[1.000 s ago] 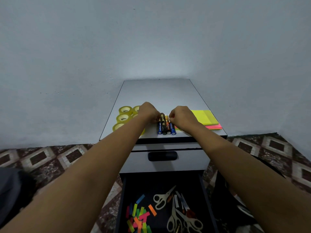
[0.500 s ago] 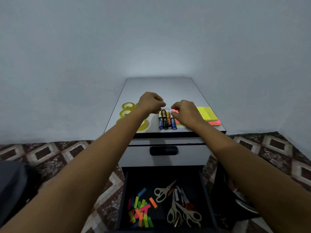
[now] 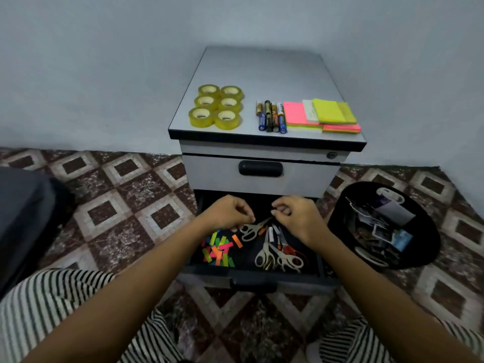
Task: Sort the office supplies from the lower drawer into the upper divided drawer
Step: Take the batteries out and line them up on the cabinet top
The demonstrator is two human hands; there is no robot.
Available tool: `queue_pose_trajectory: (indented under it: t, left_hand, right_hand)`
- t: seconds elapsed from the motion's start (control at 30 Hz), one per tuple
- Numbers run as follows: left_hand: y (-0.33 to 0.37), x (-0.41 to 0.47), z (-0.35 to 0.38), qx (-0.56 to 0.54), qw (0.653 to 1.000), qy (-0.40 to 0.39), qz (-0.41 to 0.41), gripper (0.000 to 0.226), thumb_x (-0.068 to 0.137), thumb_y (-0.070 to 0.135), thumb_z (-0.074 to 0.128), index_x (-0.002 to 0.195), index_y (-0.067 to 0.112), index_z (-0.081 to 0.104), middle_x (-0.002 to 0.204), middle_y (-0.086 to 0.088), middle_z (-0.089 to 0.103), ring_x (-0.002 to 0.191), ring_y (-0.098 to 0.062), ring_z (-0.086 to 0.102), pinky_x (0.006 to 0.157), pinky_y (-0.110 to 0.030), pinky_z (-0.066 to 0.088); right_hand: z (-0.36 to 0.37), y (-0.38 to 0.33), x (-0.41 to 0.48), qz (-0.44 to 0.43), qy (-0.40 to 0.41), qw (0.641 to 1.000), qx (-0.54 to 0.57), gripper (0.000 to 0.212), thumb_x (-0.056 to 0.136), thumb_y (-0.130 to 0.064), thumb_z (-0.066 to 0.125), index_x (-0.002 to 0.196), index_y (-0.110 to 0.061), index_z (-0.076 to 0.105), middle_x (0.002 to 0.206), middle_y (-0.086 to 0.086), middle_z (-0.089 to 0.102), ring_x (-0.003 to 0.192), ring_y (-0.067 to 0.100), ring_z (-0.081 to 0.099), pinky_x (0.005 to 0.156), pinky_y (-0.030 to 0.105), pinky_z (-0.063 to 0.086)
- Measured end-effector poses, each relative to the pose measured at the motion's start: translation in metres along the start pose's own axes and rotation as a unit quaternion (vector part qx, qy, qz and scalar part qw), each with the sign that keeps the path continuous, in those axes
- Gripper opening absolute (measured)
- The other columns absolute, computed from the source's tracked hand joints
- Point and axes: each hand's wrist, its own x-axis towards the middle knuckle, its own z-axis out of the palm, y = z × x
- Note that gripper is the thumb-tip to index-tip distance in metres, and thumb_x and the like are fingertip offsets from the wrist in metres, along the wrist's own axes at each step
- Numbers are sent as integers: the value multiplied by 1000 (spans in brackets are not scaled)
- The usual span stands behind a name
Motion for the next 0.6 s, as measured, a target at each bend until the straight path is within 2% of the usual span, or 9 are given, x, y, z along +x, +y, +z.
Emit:
queue_pose_trajectory:
  t: [0.1,0.2,0.27,0.37,0.5,0.6]
  left_hand:
    - [-31,5,19,24,999,-2,-32,4,86,11,64,85,10,68,63,-1,59,47,-5,51,44,-14,41]
    - [-55,11,37,54,997,-30,-48,6,85,11,64,82,11,69,66,-3,62,44,1,52,45,-12,40]
    - [-66,15,46,73,995,-41,-59,9,85,13,65,87,7,70,81,-9,69,62,-4,60,58,-18,47]
    - [-82,22,57,108,990,-54,-75,17,86,14,64,98,3,70,105,-9,69,96,-19,63,82,-27,48]
    - [-95,32,69,131,982,-92,-100,20,87,13,63,104,4,70,111,-9,67,103,-20,61,83,-24,45]
    - [-97,42,85,135,976,-119,-119,20,86,15,63,102,7,71,109,-9,68,102,-22,62,87,-29,49]
  right_hand:
    - [36,26,-8,67,-85,994,-16,19,88,-13,62,102,-3,70,100,12,69,91,18,63,73,14,41]
    - [68,49,-9,119,-151,981,-37,20,89,-11,57,102,-3,70,104,13,69,97,22,63,72,14,40]
    - [85,60,-8,129,-194,970,-68,22,89,-9,54,105,-5,69,108,12,69,99,21,63,80,16,43]
    - [105,72,-3,145,-259,949,-108,23,91,-9,54,108,-10,69,111,12,67,107,23,60,101,28,42]
    - [120,86,4,155,-296,929,-157,29,91,-4,46,113,-4,65,111,17,66,108,30,58,110,35,32]
    - [128,93,7,187,-312,917,-165,39,94,-7,41,131,-4,49,133,23,49,117,33,51,103,36,37]
